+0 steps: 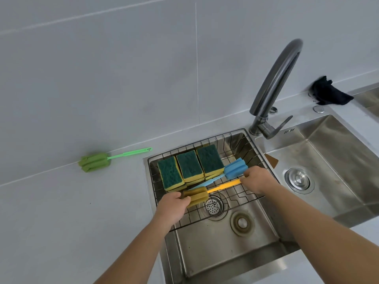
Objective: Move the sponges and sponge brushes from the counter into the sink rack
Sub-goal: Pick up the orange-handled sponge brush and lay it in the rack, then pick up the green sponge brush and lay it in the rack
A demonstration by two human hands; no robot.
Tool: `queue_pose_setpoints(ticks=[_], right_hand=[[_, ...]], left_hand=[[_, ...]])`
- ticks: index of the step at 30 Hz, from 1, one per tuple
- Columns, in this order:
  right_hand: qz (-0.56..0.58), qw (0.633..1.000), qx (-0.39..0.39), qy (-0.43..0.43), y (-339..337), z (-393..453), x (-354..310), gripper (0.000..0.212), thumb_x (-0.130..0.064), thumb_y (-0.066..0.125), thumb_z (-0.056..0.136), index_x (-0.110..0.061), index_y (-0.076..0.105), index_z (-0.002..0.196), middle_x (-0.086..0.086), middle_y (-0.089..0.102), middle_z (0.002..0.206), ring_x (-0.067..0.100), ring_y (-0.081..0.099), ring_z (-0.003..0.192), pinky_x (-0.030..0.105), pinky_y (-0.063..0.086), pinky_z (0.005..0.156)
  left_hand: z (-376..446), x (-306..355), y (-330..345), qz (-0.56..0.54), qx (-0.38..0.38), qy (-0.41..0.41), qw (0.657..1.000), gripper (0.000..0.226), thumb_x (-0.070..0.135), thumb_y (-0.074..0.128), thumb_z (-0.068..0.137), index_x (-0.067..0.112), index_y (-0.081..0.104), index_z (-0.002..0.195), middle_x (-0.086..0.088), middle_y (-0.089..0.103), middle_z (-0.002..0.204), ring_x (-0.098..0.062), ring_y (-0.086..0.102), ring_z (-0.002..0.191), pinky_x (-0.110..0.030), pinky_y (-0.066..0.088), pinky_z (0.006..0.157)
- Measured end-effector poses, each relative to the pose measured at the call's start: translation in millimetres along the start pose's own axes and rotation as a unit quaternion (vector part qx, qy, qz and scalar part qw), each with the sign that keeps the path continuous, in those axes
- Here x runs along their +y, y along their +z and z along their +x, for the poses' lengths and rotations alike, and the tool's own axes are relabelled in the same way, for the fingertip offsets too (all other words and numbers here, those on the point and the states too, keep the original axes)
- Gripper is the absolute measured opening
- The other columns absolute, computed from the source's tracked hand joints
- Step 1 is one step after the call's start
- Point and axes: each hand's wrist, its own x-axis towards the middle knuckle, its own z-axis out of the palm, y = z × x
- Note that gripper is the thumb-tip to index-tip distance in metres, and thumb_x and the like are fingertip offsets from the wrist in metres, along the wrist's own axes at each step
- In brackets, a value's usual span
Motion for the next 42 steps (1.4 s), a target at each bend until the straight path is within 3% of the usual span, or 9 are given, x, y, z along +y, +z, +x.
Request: queue_pose_setpoints(ticks=[4, 6, 9, 13, 20, 24, 32, 36, 42], right_hand=[[-0.076, 0.997, 0.007, -0.032, -9, -20, -13, 0.013, -0.024, 0.056, 0.09, -0.012, 0.059, 0.086, 0.001, 0.058, 0.074, 0.011, 0.055, 0.065, 0.021, 0.039, 0.052], [-0.112, 0.992, 0.006, -0.051, -11, -31, -21, 0.01, -0.024, 0.057, 0.09, -0.014, 0.057, 0.089, 0.0, 0.058, 0.079, 0.012, 0.056, 0.07, 0.022, 0.04, 0.055], [-0.16, 0.985, 0.002, -0.07, -10, -48, -35, 0.007, -0.022, 0.056, 0.09, -0.016, 0.056, 0.092, 0.0, 0.058, 0.083, 0.015, 0.058, 0.076, 0.025, 0.047, 0.064], [-0.203, 0.975, -0.013, -0.092, -4, -66, -61, 0.008, -0.016, 0.053, 0.089, -0.013, 0.058, 0.096, 0.004, 0.063, 0.091, 0.019, 0.062, 0.084, 0.03, 0.055, 0.077], [-0.246, 0.961, -0.004, -0.123, 9, -86, -115, 0.007, -0.017, 0.054, 0.089, -0.012, 0.06, 0.089, 0.005, 0.066, 0.086, 0.02, 0.064, 0.08, 0.034, 0.058, 0.076], [-0.273, 0.951, -0.008, -0.142, 21, -95, -150, 0.011, -0.021, 0.053, 0.09, -0.013, 0.054, 0.082, 0.005, 0.064, 0.085, 0.021, 0.061, 0.076, 0.03, 0.049, 0.064], [-0.281, 0.945, -0.022, -0.163, 47, -103, -226, 0.018, -0.016, 0.052, 0.092, -0.009, 0.06, 0.106, 0.005, 0.062, 0.095, 0.023, 0.061, 0.084, 0.031, 0.055, 0.075], [-0.284, 0.941, -0.016, -0.182, 56, -101, -261, 0.01, -0.019, 0.05, 0.093, -0.013, 0.058, 0.093, 0.002, 0.062, 0.088, 0.02, 0.061, 0.08, 0.03, 0.054, 0.074], [-0.287, 0.938, -0.014, -0.195, 66, -86, -298, 0.021, -0.019, 0.048, 0.093, -0.011, 0.061, 0.109, 0.0, 0.056, 0.093, 0.019, 0.058, 0.086, 0.03, 0.052, 0.077]], left_hand=[[-15, -7, -20, 0.061, -0.027, 0.058, 0.996, 0.04, 0.037, 0.056, 0.091, 0.02, 0.06, 0.127, 0.012, 0.065, 0.096, 0.001, 0.057, 0.076, -0.012, 0.037, 0.059], [-21, -17, -36, 0.111, -0.051, 0.082, 0.989, 0.046, 0.037, 0.056, 0.092, 0.021, 0.054, 0.135, 0.006, 0.066, 0.114, -0.003, 0.059, 0.088, -0.011, 0.041, 0.067], [-27, -41, -65, 0.174, -0.056, 0.084, 0.98, 0.044, 0.036, 0.058, 0.092, 0.022, 0.056, 0.133, 0.0, 0.063, 0.118, -0.011, 0.058, 0.098, -0.02, 0.044, 0.082], [-34, -79, -105, 0.199, -0.024, 0.058, 0.978, 0.039, 0.038, 0.063, 0.09, 0.024, 0.06, 0.125, 0.001, 0.059, 0.115, -0.013, 0.057, 0.1, -0.02, 0.041, 0.084], [-53, -130, -164, 0.234, 0.001, 0.026, 0.972, 0.043, 0.043, 0.063, 0.088, 0.027, 0.057, 0.127, 0.006, 0.056, 0.113, -0.01, 0.055, 0.096, -0.019, 0.04, 0.086], [-67, -159, -195, 0.249, 0.003, 0.009, 0.968, 0.045, 0.045, 0.061, 0.09, 0.027, 0.055, 0.131, 0.002, 0.058, 0.125, -0.01, 0.054, 0.097, -0.022, 0.044, 0.092], [-85, -213, -257, 0.245, 0.02, -0.02, 0.969, 0.047, 0.045, 0.058, 0.091, 0.027, 0.052, 0.134, 0.0, 0.057, 0.131, -0.013, 0.058, 0.11, -0.024, 0.044, 0.097], [-80, -224, -280, 0.243, 0.027, -0.022, 0.969, 0.047, 0.045, 0.059, 0.09, 0.028, 0.053, 0.133, 0.001, 0.057, 0.131, -0.012, 0.057, 0.108, -0.022, 0.043, 0.095], [-51, -222, -309, 0.259, 0.029, -0.016, 0.965, 0.047, 0.044, 0.058, 0.091, 0.026, 0.052, 0.135, 0.0, 0.057, 0.133, -0.015, 0.058, 0.115, -0.026, 0.044, 0.1]])
